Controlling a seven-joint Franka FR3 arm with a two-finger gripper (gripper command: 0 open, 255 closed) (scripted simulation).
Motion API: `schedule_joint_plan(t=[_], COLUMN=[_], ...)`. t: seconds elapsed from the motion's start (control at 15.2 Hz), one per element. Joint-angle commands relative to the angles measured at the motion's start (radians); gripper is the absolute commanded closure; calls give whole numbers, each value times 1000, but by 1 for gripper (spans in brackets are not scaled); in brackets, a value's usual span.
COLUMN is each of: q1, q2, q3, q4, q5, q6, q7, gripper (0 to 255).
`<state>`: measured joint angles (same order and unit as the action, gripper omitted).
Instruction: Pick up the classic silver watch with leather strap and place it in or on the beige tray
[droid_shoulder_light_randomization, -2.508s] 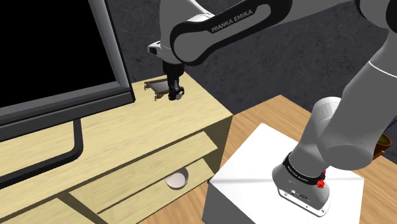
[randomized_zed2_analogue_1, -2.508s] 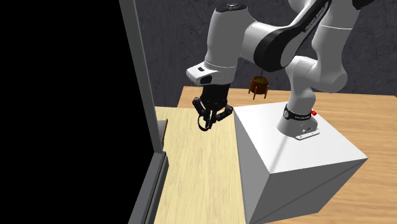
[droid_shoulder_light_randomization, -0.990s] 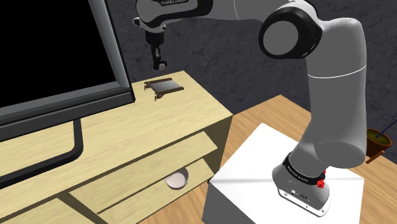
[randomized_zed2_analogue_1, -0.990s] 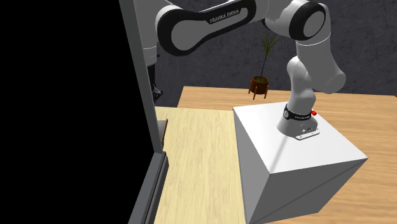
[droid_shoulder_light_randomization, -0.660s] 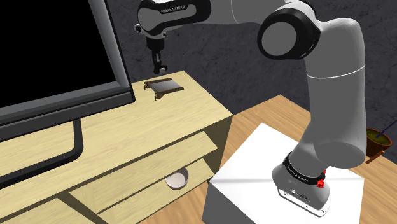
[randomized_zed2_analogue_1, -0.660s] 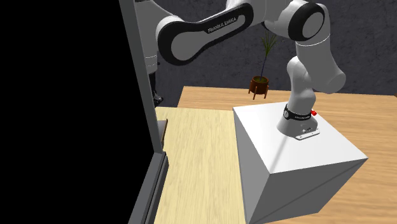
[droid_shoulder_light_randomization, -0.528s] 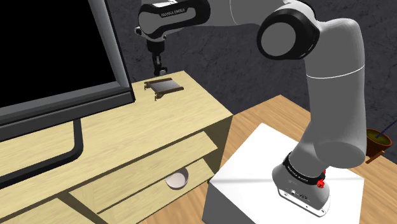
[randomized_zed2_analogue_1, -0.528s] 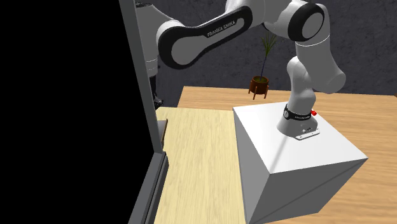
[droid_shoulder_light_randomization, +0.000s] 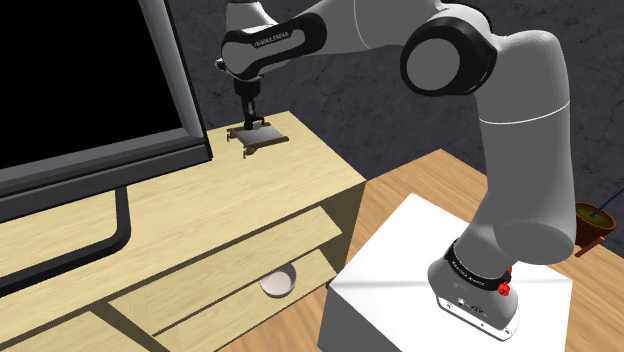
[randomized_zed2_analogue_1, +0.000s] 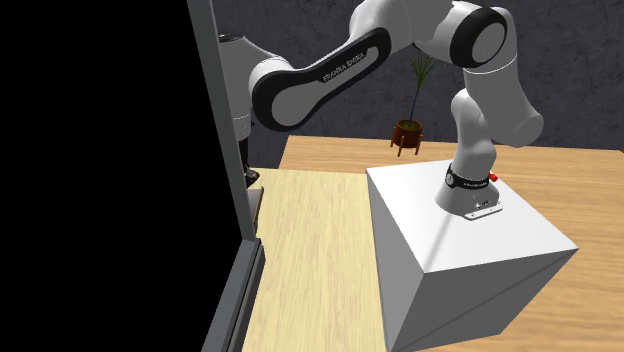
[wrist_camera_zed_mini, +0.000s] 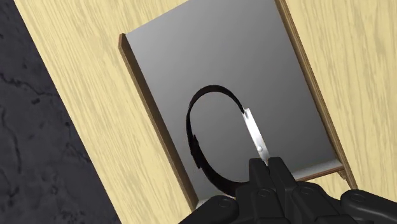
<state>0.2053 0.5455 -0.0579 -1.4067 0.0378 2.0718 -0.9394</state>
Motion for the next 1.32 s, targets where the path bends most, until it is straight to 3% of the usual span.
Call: schedule_joint_plan(t=[0.0,0.4,0.46,0.79,1.06,1.25], q1=[1,1,1,1,1,1], q2=[5,5,5,5,-42,-42], q3=[0,0,0,0,-1,-1], q4=[-2,-2,-2,-2,50,50], q5=[0,0,0,0,-3,-3], q6=[8,8,8,8,-92,-92], q7=[1,1,1,1,3,3], gripper=[255,255,0,0,0,0])
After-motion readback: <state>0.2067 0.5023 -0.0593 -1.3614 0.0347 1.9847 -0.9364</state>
